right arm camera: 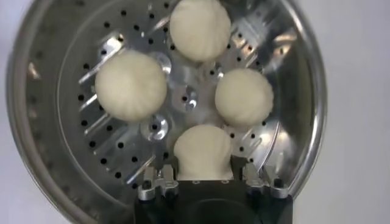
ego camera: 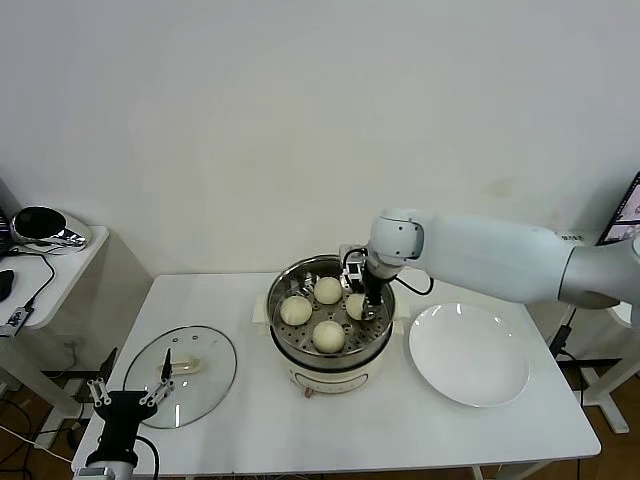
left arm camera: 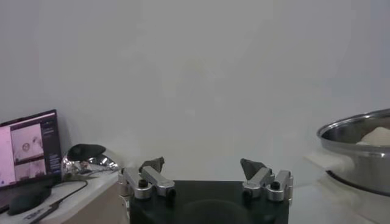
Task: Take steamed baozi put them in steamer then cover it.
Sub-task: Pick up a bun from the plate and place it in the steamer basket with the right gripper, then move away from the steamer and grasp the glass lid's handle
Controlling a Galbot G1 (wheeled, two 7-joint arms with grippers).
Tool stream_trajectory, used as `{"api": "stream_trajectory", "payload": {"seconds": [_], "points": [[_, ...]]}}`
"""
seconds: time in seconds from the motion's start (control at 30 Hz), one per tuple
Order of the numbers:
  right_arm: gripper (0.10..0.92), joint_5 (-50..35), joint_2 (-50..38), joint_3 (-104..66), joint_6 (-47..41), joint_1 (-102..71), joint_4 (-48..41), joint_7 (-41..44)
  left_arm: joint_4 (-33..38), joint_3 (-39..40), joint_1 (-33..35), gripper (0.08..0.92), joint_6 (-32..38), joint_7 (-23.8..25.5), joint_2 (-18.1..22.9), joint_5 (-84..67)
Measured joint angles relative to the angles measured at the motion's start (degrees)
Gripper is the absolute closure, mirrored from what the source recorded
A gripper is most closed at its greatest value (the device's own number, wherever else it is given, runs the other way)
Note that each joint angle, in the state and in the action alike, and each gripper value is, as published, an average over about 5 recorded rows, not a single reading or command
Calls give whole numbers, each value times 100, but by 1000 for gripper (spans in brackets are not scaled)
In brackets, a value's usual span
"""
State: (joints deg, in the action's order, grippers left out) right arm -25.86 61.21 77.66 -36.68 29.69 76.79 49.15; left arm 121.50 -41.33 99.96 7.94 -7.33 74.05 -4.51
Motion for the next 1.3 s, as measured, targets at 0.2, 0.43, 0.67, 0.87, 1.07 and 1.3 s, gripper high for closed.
{"api": "stream_trajectory", "payload": {"seconds": [0.2,0.43,0.67,0.87,1.07,1.3], "points": [[297,84,-84,-93,63,29,59,66,0,12,-15,177,-2,0,12,7],[205,41,-400,-352,96,149,324,84,-6,1,-34,177,-18,11,-17,-1],[203,-402,-1113,-901,238,-126,1003,-652,-51,64,-98,177,-69,-2,-58,-20],[203,-816,-1934,-2002,925,-1276,1676,-1994,-37,143,-125,177,-225,-74,-87,-126],[203,-735,-2301,-4019,1897,-3367,2156,-3067,-43,230,-209,177,-431,-158,-46,-155],[203,54,-1765,-6699,3158,-6009,2375,-3569,-148,273,-239,177,-603,-253,-6,87]]}}
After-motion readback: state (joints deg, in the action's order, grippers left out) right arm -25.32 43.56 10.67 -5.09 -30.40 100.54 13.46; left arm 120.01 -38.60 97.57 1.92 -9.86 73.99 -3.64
